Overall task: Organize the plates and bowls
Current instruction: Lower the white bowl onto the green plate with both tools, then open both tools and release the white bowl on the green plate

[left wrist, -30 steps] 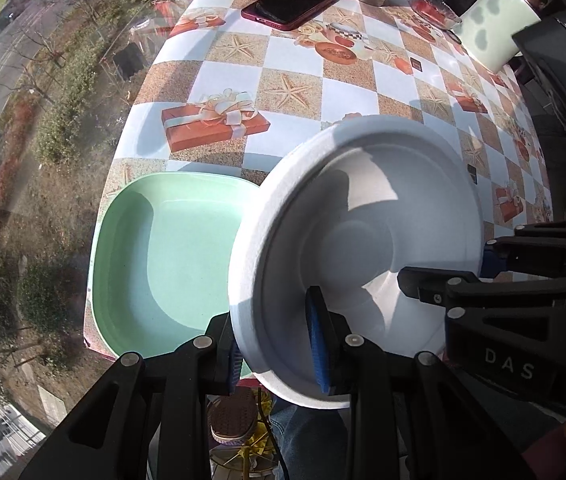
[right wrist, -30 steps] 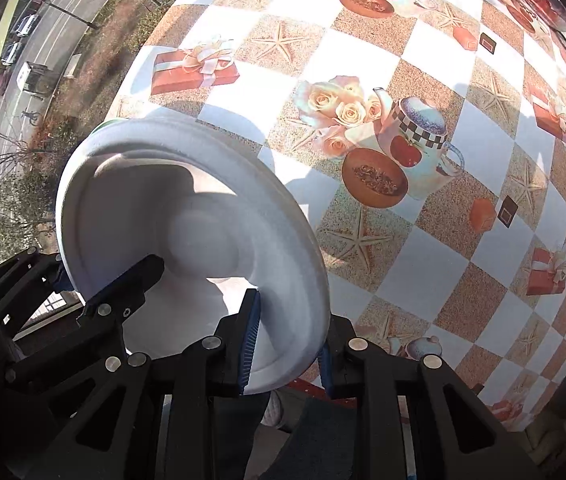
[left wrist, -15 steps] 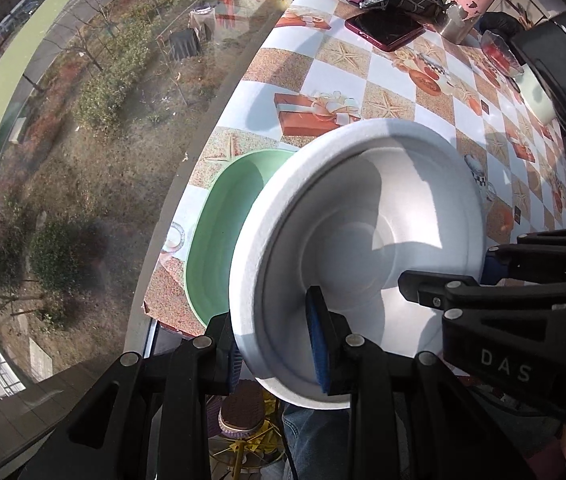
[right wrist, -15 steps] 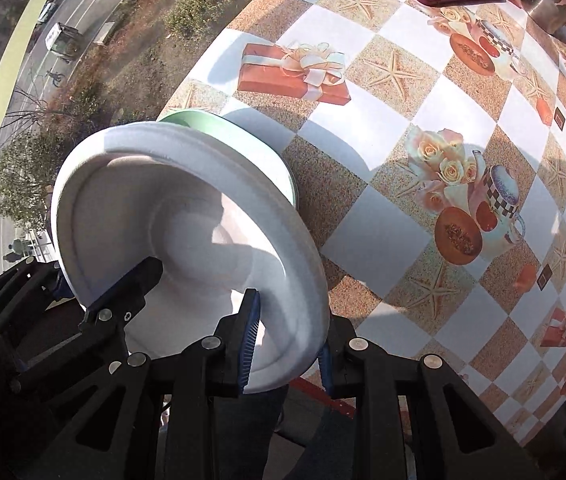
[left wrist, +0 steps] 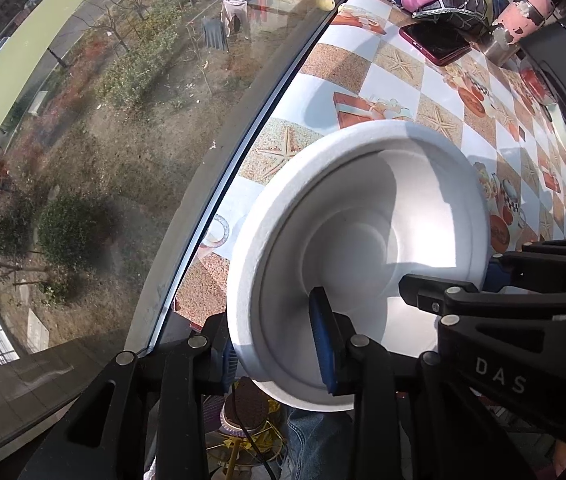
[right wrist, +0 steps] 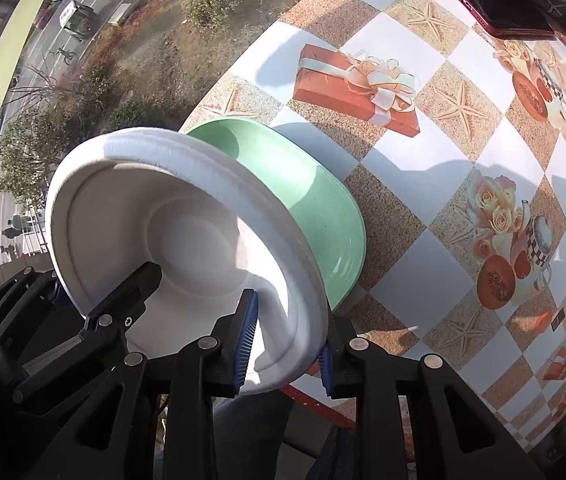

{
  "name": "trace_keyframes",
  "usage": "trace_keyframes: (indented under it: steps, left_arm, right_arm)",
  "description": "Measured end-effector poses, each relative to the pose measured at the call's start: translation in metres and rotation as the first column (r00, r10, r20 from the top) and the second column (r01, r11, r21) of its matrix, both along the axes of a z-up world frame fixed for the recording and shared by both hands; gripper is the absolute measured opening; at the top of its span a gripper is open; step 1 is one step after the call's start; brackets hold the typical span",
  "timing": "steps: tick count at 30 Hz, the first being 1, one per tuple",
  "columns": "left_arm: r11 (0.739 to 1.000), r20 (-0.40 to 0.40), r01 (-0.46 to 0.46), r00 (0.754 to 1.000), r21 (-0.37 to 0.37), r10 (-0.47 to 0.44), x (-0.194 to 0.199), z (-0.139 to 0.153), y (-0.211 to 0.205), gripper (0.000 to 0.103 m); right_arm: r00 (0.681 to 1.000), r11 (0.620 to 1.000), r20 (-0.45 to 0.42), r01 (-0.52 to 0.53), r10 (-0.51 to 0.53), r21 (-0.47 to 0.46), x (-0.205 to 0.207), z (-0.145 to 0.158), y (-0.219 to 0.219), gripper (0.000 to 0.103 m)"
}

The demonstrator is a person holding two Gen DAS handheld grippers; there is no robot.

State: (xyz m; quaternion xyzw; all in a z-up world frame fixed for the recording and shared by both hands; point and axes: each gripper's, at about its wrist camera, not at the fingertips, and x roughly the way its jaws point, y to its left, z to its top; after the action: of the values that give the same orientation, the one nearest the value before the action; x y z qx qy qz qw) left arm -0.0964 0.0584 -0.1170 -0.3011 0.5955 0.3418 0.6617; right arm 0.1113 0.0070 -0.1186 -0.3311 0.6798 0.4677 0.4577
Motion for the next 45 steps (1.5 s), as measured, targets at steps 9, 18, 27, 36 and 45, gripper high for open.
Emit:
trace_keyframes:
  steps: [9,18,27,36,45]
  left_arm:
    - [0.999,-0.065,-0.02,0.998,0.041,0.023,-0.007,-0.005,0.004,0.059]
    - [0.996,-0.089,0.012,0.996,0.094,-0.003,-0.005,0.006,0.0,0.068]
    - [0.99,-0.07,0.017,0.998,0.137,-0.007,-0.001,0.022,-0.009,0.071]
    - [0.989,-0.065,0.04,0.997,0.14,-0.031,0.008,0.027,-0.013,0.075]
    - [0.988,-0.076,0.04,0.997,0.149,-0.029,0.01,0.029,-0.014,0.076]
  right_arm:
    - [0.999,1.0,0.047,0.021,-0.021,-0.012,0.005,0.007,-0.013,0.062]
    - [0.997,0.998,0.066,0.029,-0.033,0.058,0.005,0.031,-0.023,0.102]
    - [0.985,0.989,0.152,0.061,-0.082,0.137,0.024,0.057,-0.041,0.102]
    - [0.983,0.988,0.154,0.083,-0.102,0.129,0.025,0.061,-0.04,0.102]
    - [0.983,0.987,0.146,0.088,-0.107,0.131,0.027,0.06,-0.04,0.102]
